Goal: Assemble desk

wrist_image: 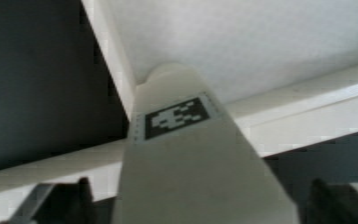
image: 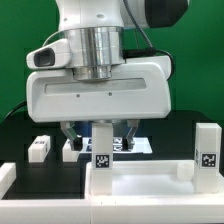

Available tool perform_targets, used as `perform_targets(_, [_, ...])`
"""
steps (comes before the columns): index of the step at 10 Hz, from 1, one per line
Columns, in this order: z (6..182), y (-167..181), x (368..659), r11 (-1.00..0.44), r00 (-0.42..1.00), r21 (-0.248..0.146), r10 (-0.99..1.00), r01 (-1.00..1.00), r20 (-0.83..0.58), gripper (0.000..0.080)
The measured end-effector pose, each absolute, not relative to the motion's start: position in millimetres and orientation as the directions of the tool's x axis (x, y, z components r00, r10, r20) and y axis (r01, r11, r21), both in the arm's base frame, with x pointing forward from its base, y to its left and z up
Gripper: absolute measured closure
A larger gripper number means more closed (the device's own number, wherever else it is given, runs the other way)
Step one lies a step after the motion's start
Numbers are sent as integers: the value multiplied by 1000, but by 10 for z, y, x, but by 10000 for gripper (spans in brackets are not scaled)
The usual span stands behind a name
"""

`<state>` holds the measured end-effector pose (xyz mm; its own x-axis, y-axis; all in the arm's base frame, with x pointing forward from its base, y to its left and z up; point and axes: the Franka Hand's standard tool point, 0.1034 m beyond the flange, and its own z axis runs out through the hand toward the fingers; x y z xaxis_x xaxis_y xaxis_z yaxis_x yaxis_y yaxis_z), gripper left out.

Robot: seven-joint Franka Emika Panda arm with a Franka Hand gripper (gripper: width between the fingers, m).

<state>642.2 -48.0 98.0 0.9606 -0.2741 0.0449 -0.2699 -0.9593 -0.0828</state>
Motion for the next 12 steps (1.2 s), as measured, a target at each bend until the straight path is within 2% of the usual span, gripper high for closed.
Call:
perform_targets(1, [976,-478,6421,-949,951,-84,-307,-302,41,313])
perform_targets(2, [973,-490,6420,-926,927,-85,-373,-369,36,447])
perform_targets(3, [970,-521,6418,-887,889,-85,-457,-453,30,502])
perform_targets(6, [954,-578,6418,-712,715,-77,-699,-698,-14,506])
perform_targets(7, [944,-606,6421,-574,578,-82,-815,-815,-41,506])
perform_targets(8, [942,-609,6407,-372,378,-80,-921,-925,-89,506])
perform_targets(9, [950,-572,6398,-120,125,-47,-986,-992,-114,506])
perform_targets(11, [952,-598,6382,133,-129,-27,-983,-991,-131,506])
perform_targets(12, [950,-598,6375,180,-176,-23,-976,-983,-131,506])
